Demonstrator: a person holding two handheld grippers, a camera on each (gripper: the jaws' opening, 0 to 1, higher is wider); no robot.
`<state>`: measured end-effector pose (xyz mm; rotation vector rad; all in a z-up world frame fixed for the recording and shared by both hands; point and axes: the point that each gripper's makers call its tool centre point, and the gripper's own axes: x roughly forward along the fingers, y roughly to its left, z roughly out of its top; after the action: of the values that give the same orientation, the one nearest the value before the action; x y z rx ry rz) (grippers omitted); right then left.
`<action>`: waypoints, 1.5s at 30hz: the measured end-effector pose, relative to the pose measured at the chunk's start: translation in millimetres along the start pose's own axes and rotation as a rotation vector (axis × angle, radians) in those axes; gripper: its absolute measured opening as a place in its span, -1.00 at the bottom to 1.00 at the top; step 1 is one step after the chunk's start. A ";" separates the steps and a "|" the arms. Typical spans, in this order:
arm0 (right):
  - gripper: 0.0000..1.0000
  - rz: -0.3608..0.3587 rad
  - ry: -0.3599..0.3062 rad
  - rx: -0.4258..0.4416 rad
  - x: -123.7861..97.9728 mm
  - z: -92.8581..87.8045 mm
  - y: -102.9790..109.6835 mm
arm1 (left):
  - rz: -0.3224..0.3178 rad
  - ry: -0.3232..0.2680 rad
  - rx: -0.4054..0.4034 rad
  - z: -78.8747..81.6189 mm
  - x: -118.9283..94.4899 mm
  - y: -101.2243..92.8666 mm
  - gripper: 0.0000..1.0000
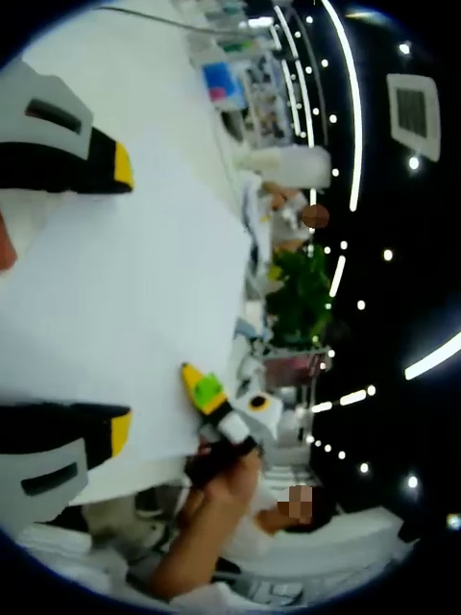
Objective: Pick up the paper insert the paper into the punch align the paper edges press the punch to punch holes
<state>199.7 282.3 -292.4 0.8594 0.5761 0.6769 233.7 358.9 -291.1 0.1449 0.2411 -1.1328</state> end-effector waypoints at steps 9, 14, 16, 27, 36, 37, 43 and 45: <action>-0.91 0.073 -0.036 0.054 -3.8 5.4 7.9 | -0.058 -0.027 -0.304 6.7 -46.7 -12.5 0.78; -0.91 0.094 -0.061 0.079 -5.3 8.2 10.6 | -0.147 -0.111 -0.562 23.7 -69.2 -24.4 0.78; -0.91 0.118 -0.074 0.102 -6.7 9.6 12.6 | -0.173 -0.131 -0.684 27.9 -72.3 -27.6 0.77; -0.91 0.195 -0.125 0.201 -13.9 16.3 18.1 | -0.194 -0.113 -0.882 15.9 -80.4 -33.2 0.78; -0.91 0.200 -0.141 0.214 -15.2 16.4 19.3 | -0.195 -0.045 -0.881 14.4 -87.1 -40.9 0.77; -0.91 0.199 -0.141 0.214 -15.0 16.5 19.2 | -0.191 -0.057 -0.930 17.2 -87.2 -40.0 0.70; -0.91 0.236 -0.155 0.235 -17.3 19.4 23.6 | -0.249 -0.162 -1.184 25.9 -86.7 -27.9 0.50; -0.91 0.246 -0.162 0.245 -18.4 20.7 24.4 | -0.238 -0.160 -1.181 23.1 -84.9 -26.3 0.63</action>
<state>194.7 270.3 -257.9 1.2160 0.4153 0.7602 178.4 417.0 -246.3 -1.0354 0.7548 -1.0681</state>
